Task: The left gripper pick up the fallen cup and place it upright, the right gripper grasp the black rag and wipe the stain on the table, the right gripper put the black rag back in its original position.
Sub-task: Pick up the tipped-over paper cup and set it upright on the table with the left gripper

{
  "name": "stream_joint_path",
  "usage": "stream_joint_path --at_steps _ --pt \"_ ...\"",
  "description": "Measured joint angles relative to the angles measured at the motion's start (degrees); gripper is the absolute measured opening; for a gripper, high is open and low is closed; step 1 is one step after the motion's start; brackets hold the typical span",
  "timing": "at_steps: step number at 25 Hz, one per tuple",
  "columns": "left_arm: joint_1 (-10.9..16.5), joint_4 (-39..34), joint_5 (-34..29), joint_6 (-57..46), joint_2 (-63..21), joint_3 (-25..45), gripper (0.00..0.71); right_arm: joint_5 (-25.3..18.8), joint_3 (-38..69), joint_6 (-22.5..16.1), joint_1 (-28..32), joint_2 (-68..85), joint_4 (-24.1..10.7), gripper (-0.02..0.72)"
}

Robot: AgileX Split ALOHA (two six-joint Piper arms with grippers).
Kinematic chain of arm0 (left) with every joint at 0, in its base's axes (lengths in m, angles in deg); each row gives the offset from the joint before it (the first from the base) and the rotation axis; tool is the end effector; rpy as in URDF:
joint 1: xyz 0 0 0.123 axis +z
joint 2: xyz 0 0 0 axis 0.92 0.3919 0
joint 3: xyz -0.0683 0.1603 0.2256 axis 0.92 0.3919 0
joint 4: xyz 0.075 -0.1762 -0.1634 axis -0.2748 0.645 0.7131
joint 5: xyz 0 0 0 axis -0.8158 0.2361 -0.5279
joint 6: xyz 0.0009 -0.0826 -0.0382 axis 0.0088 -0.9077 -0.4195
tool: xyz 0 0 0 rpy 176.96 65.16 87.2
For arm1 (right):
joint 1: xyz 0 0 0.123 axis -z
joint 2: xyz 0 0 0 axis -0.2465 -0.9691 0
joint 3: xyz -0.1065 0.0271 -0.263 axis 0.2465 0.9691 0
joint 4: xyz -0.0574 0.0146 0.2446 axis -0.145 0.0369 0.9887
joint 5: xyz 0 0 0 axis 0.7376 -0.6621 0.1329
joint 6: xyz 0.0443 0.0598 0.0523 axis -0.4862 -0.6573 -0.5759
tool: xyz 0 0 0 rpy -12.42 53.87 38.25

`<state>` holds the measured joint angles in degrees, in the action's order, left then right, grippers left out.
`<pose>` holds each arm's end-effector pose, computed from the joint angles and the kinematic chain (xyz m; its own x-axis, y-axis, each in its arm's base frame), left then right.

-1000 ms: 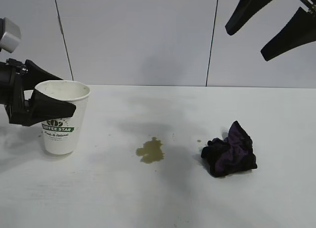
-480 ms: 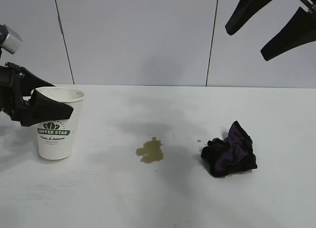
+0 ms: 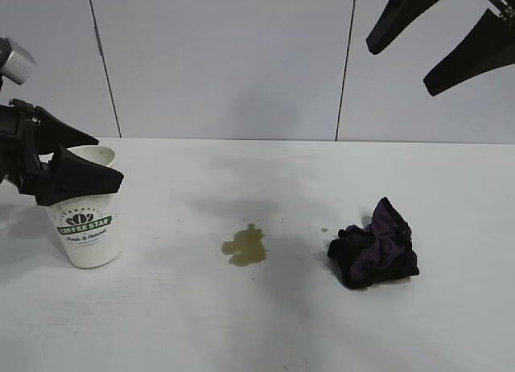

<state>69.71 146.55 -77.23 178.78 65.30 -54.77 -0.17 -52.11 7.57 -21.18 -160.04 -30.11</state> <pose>0.3340 -0.0528 0.1364 -0.2078 0.4352 -0.8760 0.8511 0.5219 0.0574 0.2933 0.0776 0.3164 -0.9315 0.0612 -0.3585 -0.1318 0.8619 0.4896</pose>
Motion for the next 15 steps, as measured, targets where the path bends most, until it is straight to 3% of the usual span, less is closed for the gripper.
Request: stream_joint_path --at_steps 8,15 --pt "0.0 -0.38 0.7 -1.99 0.0 0.0 0.693 0.0 0.0 0.0 0.0 0.0 0.0 0.462" --pt "0.0 -6.48 2.51 -8.15 0.0 0.0 0.693 0.1 0.0 0.0 0.0 0.0 0.0 0.462"
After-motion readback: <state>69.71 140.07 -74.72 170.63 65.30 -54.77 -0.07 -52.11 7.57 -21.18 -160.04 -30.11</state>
